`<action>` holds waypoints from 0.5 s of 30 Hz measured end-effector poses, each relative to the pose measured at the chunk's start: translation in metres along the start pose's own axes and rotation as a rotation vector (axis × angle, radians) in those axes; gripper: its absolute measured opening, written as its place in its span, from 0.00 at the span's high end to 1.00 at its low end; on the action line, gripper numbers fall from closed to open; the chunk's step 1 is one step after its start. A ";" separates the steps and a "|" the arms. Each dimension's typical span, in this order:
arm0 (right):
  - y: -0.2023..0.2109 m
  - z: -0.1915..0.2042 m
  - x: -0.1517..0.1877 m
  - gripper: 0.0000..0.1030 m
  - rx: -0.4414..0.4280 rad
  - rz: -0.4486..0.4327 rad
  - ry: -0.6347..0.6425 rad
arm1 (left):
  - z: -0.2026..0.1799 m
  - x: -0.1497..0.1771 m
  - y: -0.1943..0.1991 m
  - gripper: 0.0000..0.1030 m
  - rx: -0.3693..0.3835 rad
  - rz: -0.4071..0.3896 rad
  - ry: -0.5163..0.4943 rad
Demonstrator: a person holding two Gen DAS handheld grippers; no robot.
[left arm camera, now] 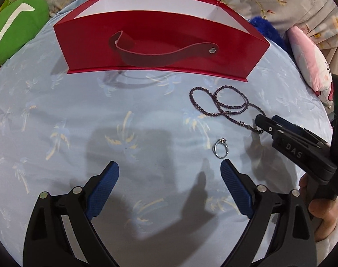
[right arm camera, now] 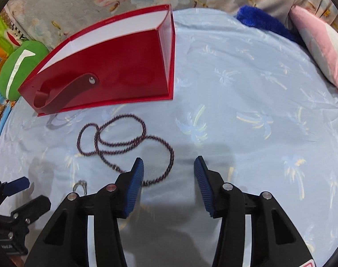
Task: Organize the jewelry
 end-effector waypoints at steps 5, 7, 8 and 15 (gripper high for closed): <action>0.000 0.001 0.000 0.98 0.020 0.013 0.032 | -0.012 -0.003 -0.002 0.13 0.012 -0.004 -0.032; 0.001 0.001 0.000 0.98 0.044 0.019 0.043 | -0.021 -0.006 -0.004 0.13 0.030 0.001 -0.058; 0.002 -0.001 0.001 0.98 0.067 0.018 0.046 | -0.025 -0.007 -0.006 0.14 0.032 0.005 -0.068; 0.037 -0.027 0.008 0.98 0.083 -0.033 -0.053 | -0.046 -0.014 -0.019 0.16 0.031 0.015 -0.088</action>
Point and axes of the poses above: each gripper's, at about its wrist camera, not at the fingertips, and y roughly against the way its jaws point, z to its left, x to its underside, the point moved 1 cm from there along -y, roughly the way its jaws point, and after that the axes turned 9 degrees about -x, right-handed, at the moved point
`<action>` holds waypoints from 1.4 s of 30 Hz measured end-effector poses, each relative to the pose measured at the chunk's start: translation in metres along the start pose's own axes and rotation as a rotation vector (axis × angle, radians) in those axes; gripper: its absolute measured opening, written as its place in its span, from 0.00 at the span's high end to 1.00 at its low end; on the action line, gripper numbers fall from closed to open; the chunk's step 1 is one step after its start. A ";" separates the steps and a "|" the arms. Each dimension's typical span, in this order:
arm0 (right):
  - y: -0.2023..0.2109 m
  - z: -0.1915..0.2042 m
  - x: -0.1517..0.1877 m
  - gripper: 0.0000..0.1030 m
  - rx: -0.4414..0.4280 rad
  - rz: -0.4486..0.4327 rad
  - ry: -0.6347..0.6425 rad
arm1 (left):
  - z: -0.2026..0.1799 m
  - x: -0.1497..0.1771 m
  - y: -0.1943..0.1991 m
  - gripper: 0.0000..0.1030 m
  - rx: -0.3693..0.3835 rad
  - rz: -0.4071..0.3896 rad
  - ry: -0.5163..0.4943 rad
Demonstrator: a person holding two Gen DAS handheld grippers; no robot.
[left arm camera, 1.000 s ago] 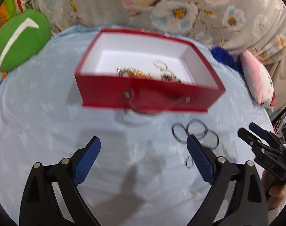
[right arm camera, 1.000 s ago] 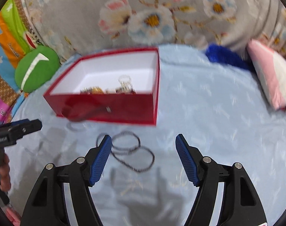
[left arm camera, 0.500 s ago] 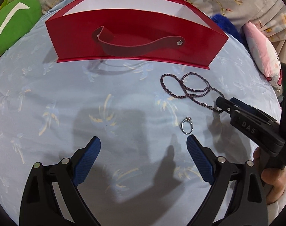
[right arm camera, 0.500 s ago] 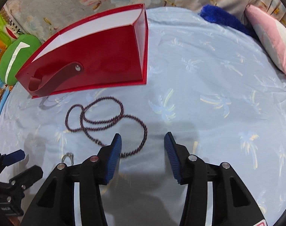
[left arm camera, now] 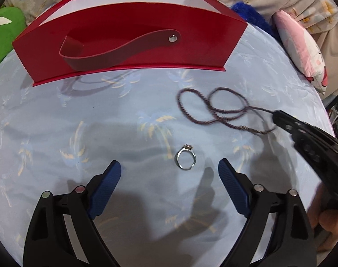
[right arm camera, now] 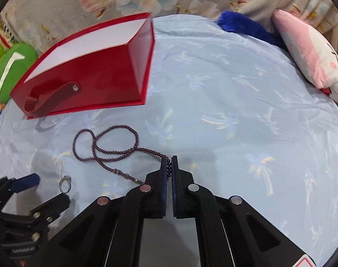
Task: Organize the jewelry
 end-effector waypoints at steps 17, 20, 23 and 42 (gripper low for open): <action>0.023 -0.017 0.015 0.97 -0.024 -0.019 -0.061 | -0.027 -0.009 -0.001 0.82 0.006 -0.006 -0.067; 0.026 -0.014 0.014 0.97 -0.034 -0.026 -0.058 | -0.024 -0.007 0.000 0.82 0.025 0.006 -0.057; 0.030 -0.012 0.014 0.97 -0.044 -0.034 -0.059 | -0.017 -0.002 0.003 0.98 0.054 0.027 -0.045; 0.090 0.039 -0.017 0.97 -0.151 -0.167 0.029 | 0.036 -0.016 0.074 0.98 0.106 -0.076 0.061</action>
Point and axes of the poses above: each gripper's, at about its wrist camera, not at the fingertips, and y roughly against the way its jaws point, z to its left, x to its underside, the point moved 1 cm from there along -y, roughly the way its jaws point, and after that the axes turned 9 degrees about -x, right-handed, at the moved point
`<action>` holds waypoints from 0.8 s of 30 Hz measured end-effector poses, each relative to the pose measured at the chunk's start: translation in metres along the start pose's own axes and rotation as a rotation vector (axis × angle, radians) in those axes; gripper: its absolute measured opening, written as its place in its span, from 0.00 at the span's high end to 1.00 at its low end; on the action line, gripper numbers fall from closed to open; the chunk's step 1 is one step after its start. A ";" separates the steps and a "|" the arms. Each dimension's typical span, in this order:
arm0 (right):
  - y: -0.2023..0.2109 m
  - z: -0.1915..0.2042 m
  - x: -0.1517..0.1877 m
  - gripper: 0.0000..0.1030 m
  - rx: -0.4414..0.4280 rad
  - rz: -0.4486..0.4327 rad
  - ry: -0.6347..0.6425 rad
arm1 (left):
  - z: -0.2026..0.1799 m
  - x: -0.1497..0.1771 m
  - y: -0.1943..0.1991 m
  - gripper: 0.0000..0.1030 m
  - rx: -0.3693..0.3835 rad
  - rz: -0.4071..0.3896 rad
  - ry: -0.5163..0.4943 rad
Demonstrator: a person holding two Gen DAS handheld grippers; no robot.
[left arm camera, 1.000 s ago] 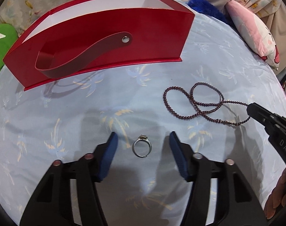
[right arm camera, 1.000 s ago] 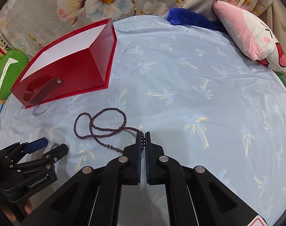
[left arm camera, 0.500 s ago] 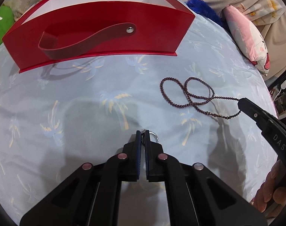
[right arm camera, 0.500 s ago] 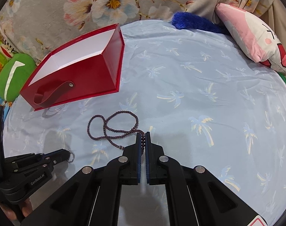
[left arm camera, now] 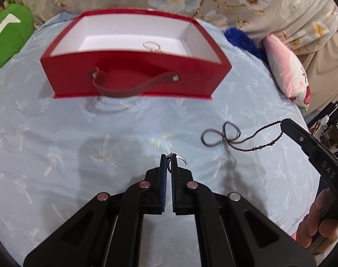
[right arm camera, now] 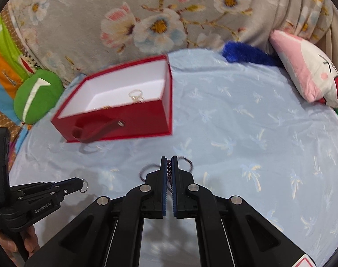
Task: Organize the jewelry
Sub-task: 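Carry the bead necklace and silver ring into the red box and open both grippers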
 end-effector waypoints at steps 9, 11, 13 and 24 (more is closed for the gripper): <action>0.037 0.050 -0.078 0.97 -0.088 -0.149 0.117 | 0.019 -0.053 0.053 0.98 -0.021 -0.132 -0.009; 0.043 0.063 -0.099 0.97 -0.088 -0.184 0.150 | 0.027 -0.071 0.065 0.98 -0.042 -0.174 -0.009; 0.048 0.079 -0.124 0.97 -0.088 -0.226 0.195 | 0.033 -0.088 0.075 0.98 -0.067 -0.213 -0.011; 0.021 0.125 -0.237 0.97 -0.125 -0.309 0.260 | 0.049 -0.199 0.084 0.98 -0.160 -0.361 -0.030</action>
Point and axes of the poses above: each gripper's, at about its wrist camera, not at the fingertips, and y roughly against the way its jaws point, z to its left, x to its underside, the point moved 1 cm from there along -y, roughly the way its jaws point, and after that the axes turned 9 degrees about -x, right-handed, at the moved point
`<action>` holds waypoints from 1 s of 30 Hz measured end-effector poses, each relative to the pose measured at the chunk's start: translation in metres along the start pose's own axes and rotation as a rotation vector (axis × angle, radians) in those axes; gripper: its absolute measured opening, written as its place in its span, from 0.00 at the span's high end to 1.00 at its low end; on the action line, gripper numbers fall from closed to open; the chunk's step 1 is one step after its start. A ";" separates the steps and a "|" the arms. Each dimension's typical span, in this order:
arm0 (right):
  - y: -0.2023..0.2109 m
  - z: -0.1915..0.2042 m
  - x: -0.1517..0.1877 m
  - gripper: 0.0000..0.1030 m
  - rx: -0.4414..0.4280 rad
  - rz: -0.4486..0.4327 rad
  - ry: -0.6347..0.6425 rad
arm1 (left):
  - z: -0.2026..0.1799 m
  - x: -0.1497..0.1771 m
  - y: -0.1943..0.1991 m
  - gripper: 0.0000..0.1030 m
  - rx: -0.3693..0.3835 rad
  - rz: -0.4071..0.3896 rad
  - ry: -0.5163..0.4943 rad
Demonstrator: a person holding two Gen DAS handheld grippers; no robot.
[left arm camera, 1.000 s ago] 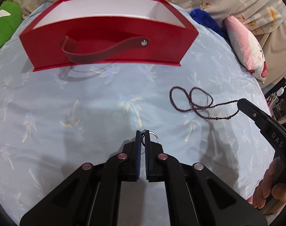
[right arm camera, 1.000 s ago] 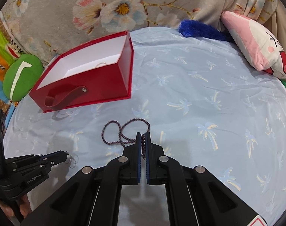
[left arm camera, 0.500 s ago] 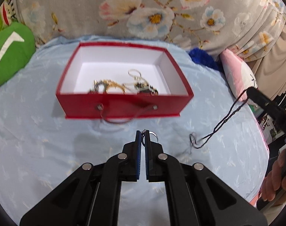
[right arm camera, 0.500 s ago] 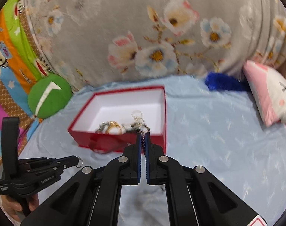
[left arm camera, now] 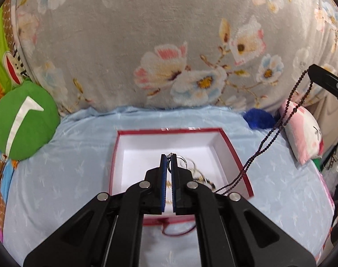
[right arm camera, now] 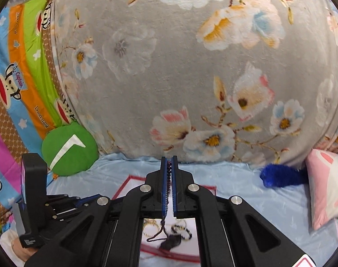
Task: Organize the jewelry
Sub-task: 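Carry the bead necklace and silver ring into the red box and open both grippers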
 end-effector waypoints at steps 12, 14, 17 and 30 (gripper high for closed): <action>-0.125 -0.034 0.036 0.97 0.051 0.154 -0.053 | -0.007 -0.021 -0.114 0.98 -0.081 0.062 -0.001; -0.138 -0.039 0.045 0.97 0.053 0.177 -0.065 | -0.008 -0.018 -0.129 0.98 -0.085 0.084 0.002; -0.152 -0.045 0.057 0.97 0.060 0.203 -0.075 | -0.011 -0.011 -0.146 0.98 -0.100 0.106 -0.007; -0.185 -0.049 0.095 0.97 0.062 0.293 -0.084 | -0.006 0.009 -0.174 0.98 -0.120 0.156 0.002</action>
Point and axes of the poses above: each gripper's, at about its wrist camera, not at the fingertips, and y roughly against the way its jaws point, z to its left, x to its underside, the point moved 1 cm from there along -y, roughly the way its jaws point, and after that the axes turned 9 degrees about -x, right-handed, at the moved point
